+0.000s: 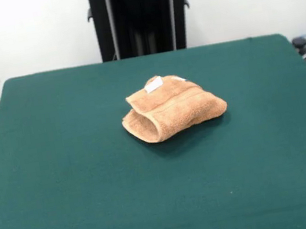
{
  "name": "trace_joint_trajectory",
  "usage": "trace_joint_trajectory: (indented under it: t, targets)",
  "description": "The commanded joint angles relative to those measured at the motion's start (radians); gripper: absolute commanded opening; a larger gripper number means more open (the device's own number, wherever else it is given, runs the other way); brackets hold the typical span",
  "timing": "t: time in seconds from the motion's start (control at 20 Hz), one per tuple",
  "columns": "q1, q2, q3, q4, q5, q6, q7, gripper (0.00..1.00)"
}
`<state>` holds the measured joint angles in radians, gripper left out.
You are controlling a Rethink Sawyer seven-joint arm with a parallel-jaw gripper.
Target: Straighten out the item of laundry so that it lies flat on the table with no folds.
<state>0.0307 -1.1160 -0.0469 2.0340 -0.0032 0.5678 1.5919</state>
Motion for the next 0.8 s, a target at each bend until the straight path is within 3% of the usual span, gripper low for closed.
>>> trace_joint_trajectory:
  t: [0.05, 0.35, 0.8]
  targets:
    - [0.051, 0.133, -0.11, -0.075, 0.014, 0.003, 0.389, 1.0]
    - [0.09, 0.161, -0.177, -0.105, 0.041, -0.011, 0.46, 1.0]
    - [-0.01, 0.189, -0.114, -0.174, 0.05, 0.037, 0.346, 1.0]
